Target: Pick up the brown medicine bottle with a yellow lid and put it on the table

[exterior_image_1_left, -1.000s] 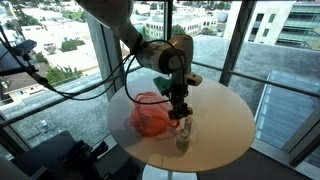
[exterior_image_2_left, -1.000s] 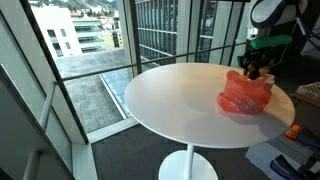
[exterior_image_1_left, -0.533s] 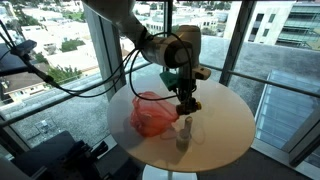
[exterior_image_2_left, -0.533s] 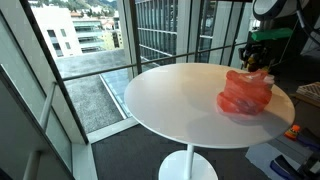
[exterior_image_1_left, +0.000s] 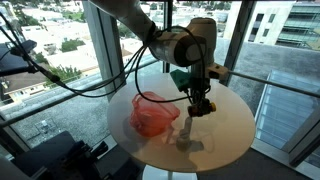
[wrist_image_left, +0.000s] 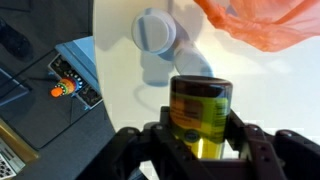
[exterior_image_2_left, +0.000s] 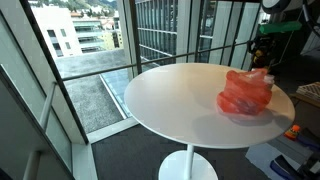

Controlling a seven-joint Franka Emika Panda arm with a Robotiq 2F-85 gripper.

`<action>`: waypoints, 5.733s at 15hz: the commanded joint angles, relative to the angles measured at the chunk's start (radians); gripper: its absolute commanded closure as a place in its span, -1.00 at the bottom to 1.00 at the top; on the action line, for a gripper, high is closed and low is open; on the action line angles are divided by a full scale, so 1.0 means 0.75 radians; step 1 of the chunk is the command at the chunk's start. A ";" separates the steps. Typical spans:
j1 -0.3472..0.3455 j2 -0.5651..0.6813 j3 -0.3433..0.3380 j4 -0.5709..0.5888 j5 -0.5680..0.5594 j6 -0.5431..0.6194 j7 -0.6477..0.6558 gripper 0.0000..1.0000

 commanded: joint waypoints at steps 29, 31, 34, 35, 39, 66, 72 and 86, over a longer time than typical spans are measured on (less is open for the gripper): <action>-0.147 0.209 -0.027 -0.030 0.096 -0.064 -0.137 0.43; -0.132 0.211 -0.020 -0.042 0.089 -0.048 -0.132 0.43; -0.110 0.213 -0.007 -0.045 0.089 -0.044 -0.129 0.43; -0.102 0.211 -0.003 -0.049 0.088 -0.039 -0.129 0.43; -0.072 0.205 0.012 -0.064 0.083 -0.011 -0.135 0.43; -0.081 0.191 0.005 -0.206 0.078 0.159 -0.266 -1.00; -0.054 0.123 -0.021 -0.236 0.027 0.128 -0.253 -1.00; -0.022 -0.207 -0.018 -0.354 -0.148 -0.017 -0.308 -1.00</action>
